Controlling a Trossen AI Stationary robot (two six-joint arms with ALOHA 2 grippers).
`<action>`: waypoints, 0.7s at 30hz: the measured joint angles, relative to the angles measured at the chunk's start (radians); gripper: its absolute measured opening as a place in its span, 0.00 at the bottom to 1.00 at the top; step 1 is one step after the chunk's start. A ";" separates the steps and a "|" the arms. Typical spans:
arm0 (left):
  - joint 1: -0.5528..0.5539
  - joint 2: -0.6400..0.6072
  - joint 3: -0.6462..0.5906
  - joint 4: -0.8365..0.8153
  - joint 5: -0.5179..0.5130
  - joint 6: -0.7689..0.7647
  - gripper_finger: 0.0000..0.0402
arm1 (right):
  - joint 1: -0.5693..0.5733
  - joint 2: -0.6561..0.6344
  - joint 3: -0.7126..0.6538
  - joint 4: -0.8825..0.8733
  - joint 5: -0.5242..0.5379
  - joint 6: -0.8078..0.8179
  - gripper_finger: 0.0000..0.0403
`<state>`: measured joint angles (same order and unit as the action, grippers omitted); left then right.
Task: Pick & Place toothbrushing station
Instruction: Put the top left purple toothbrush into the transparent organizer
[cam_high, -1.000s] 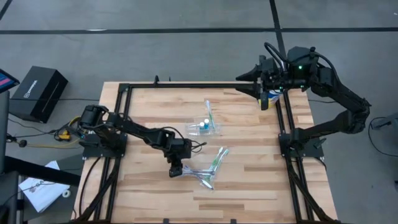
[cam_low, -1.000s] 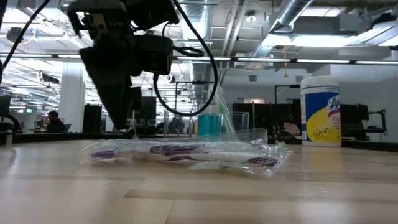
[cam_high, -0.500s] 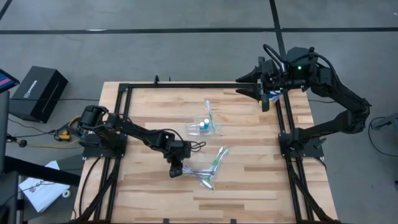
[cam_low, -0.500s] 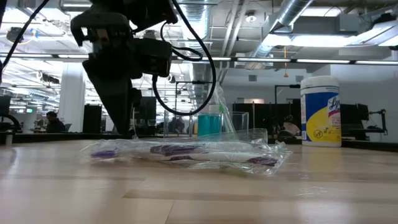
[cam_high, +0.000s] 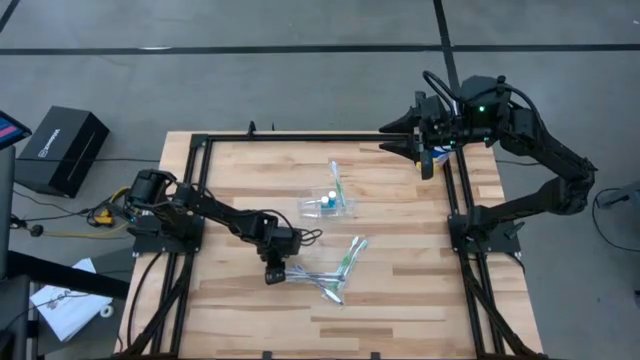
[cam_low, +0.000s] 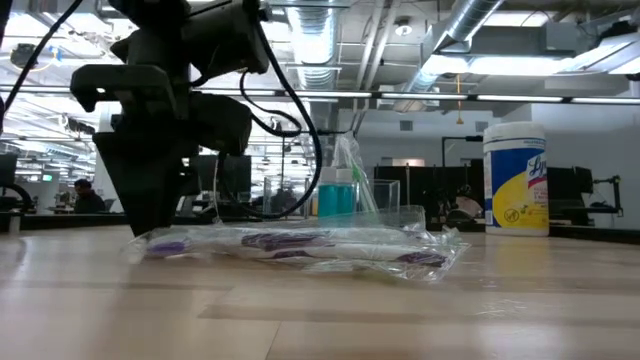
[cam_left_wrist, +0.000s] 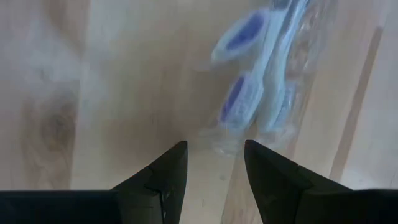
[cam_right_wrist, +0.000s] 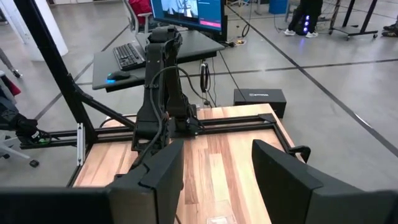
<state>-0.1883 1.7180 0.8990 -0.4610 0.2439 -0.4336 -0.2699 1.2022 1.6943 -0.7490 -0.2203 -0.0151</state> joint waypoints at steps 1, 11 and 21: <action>0.000 0.000 -0.006 0.005 0.002 0.000 0.38 | 0.000 0.000 0.000 0.000 0.000 0.000 0.45; 0.006 -0.010 -0.013 0.068 0.002 0.006 0.38 | 0.000 0.000 0.000 0.001 0.000 -0.001 0.45; 0.006 -0.010 -0.013 0.096 0.034 0.007 0.26 | 0.000 0.000 0.000 0.001 0.000 -0.009 0.45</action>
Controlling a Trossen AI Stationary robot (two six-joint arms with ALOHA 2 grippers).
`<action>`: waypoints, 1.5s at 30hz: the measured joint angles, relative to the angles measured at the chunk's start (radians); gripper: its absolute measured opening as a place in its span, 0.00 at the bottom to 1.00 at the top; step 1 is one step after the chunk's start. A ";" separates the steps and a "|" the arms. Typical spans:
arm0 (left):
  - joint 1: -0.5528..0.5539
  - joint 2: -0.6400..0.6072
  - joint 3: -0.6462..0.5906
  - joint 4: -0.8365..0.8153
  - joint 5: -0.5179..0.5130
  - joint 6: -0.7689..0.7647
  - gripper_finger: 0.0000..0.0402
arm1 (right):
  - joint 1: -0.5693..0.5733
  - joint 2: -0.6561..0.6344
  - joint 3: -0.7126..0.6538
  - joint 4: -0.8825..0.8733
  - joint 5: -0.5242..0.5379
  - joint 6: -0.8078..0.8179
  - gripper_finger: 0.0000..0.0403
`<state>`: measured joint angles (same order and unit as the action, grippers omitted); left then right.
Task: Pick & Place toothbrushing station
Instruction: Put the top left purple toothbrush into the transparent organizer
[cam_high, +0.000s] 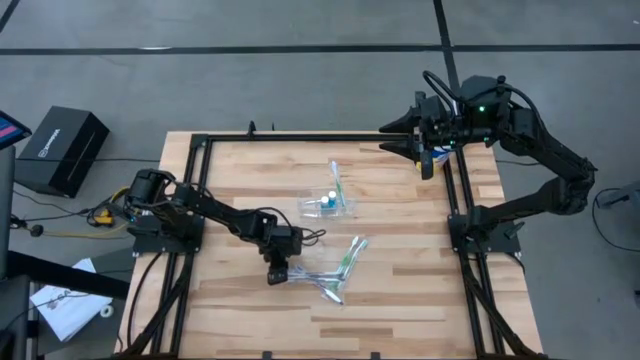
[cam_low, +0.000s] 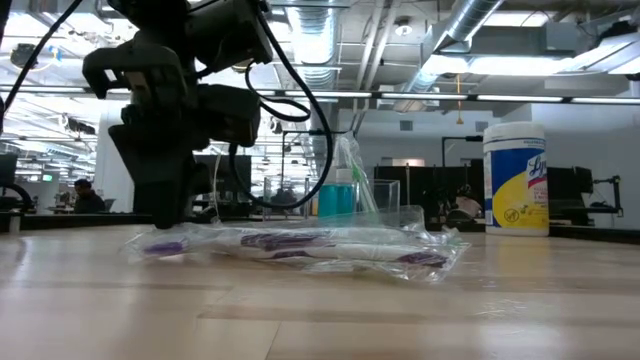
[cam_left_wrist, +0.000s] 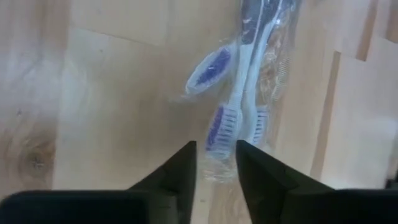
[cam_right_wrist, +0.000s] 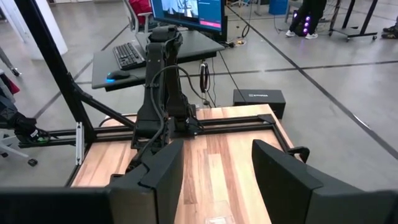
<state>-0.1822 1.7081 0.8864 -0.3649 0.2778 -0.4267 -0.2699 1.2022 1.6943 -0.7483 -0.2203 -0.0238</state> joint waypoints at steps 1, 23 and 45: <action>0.000 0.000 0.000 0.000 0.009 0.000 0.22 | 0.000 0.000 0.000 0.000 0.000 -0.002 0.45; 0.067 -0.181 0.001 0.037 0.145 -0.136 0.00 | 0.000 0.000 0.000 0.013 -0.002 -0.040 0.45; 0.259 -0.557 0.001 0.189 0.183 -0.941 0.00 | -0.002 0.000 0.000 0.060 -0.016 -0.112 0.45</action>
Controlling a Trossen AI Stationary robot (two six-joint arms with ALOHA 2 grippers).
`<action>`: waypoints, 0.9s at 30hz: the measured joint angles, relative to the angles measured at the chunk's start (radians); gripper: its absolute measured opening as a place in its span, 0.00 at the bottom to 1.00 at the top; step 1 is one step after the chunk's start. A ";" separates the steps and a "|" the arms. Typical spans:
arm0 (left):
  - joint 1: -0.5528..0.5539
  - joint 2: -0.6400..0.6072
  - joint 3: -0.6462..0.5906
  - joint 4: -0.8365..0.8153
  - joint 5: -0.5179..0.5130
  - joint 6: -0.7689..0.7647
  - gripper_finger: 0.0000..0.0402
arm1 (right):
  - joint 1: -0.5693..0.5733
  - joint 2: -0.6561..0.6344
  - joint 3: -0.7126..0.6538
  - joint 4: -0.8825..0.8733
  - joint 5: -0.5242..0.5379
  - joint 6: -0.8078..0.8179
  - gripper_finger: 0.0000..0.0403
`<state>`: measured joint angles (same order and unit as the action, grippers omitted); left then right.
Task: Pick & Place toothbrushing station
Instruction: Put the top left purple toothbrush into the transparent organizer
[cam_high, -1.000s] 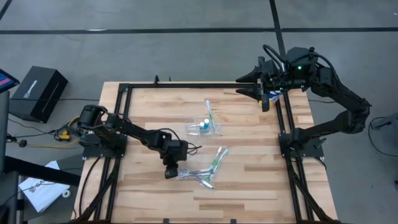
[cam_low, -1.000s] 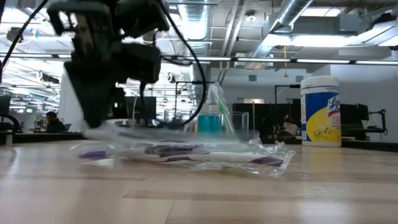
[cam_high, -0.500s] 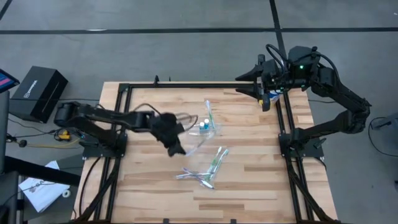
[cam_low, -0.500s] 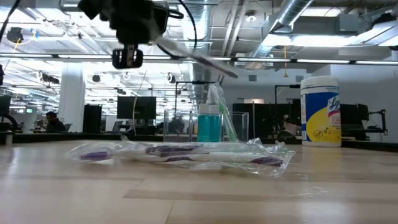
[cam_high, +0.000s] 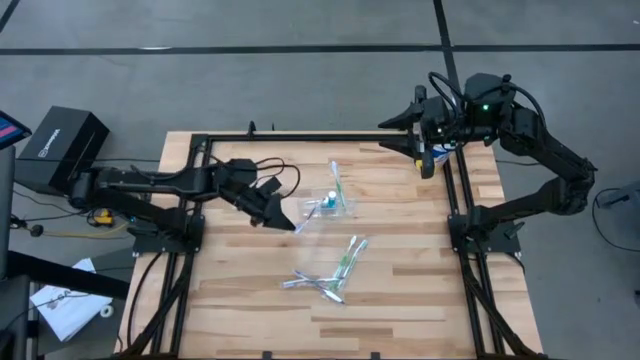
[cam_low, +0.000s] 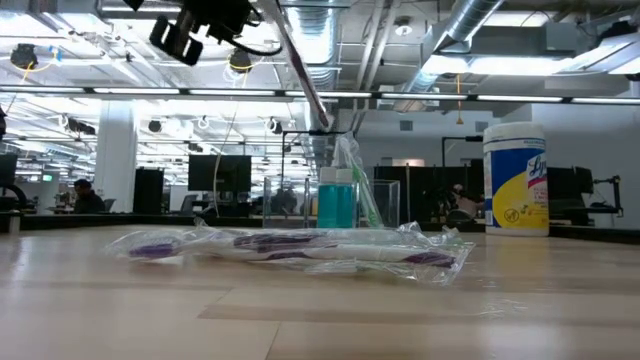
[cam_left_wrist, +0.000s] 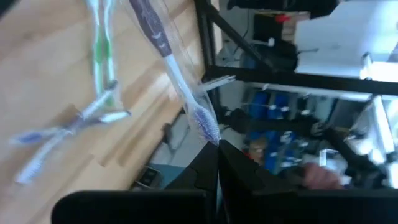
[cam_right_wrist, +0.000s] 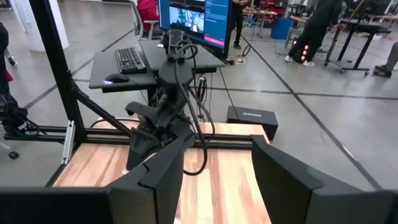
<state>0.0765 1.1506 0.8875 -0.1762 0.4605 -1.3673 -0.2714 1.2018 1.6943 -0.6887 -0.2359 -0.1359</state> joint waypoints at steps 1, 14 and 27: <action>0.000 -0.007 0.000 0.004 0.004 -0.030 0.00 | 0.000 0.000 0.000 0.005 0.000 -0.005 0.45; 0.016 -0.036 0.000 0.001 0.058 -0.284 0.00 | 0.001 0.000 0.000 0.119 -0.026 -0.006 0.45; 0.201 -0.027 -0.001 -0.020 0.187 -0.329 0.00 | 0.001 0.000 0.000 0.159 -0.084 -0.006 0.45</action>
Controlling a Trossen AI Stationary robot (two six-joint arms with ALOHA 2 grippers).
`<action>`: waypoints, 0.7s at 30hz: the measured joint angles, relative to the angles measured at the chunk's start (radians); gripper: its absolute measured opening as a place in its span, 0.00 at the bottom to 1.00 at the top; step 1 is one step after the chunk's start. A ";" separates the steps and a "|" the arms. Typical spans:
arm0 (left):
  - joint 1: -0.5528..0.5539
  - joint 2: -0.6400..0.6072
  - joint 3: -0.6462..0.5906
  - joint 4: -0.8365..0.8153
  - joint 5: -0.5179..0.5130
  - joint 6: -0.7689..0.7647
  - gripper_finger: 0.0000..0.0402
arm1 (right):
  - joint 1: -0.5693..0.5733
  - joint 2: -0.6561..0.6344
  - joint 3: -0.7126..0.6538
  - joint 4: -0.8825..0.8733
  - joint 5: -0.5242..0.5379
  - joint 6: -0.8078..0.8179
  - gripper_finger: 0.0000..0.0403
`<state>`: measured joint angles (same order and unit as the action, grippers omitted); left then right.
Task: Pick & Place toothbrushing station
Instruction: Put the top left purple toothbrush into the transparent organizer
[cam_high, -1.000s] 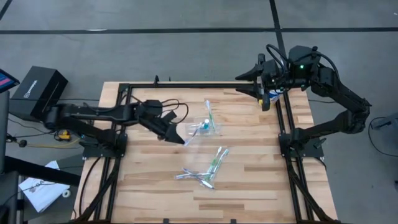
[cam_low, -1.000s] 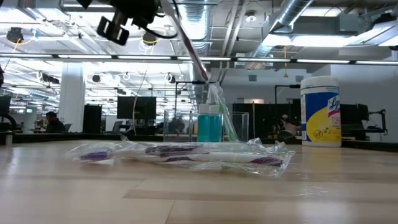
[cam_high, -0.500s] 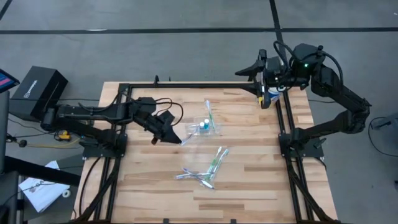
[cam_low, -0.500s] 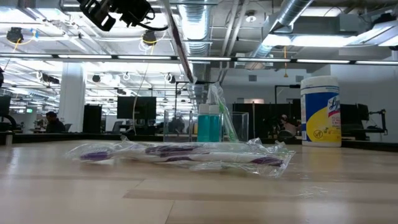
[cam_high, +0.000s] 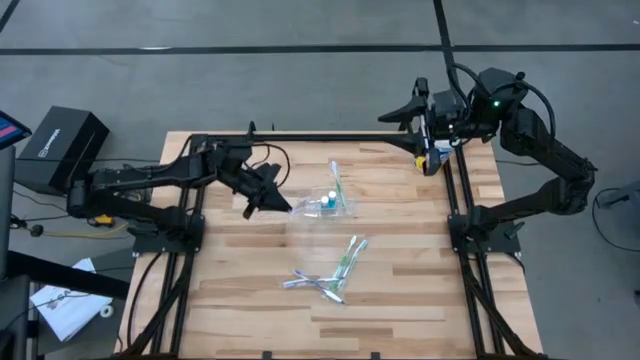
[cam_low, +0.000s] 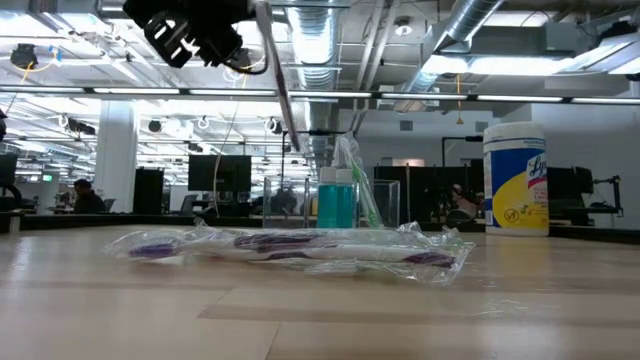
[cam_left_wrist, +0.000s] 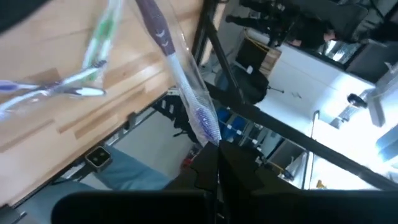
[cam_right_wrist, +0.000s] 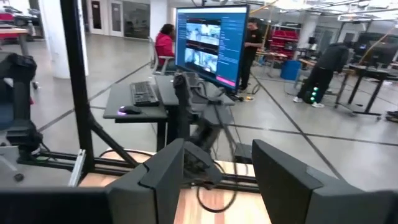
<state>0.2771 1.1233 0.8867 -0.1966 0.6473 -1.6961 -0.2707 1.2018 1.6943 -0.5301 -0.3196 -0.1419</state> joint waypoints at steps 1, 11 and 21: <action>0.013 0.000 -0.001 -0.012 0.012 0.010 0.00 | 0.000 0.000 0.000 0.000 -0.002 0.000 0.45; 0.080 0.007 -0.083 -0.022 0.133 0.009 0.00 | 0.000 0.000 0.000 0.000 -0.002 -0.015 0.45; 0.149 0.007 -0.132 -0.008 0.218 0.012 0.00 | 0.000 0.000 0.000 0.000 -0.002 -0.015 0.45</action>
<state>0.4257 1.1301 0.7547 -0.2045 0.8657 -1.6839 -0.2707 1.2022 1.6943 -0.5301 -0.3214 -0.1570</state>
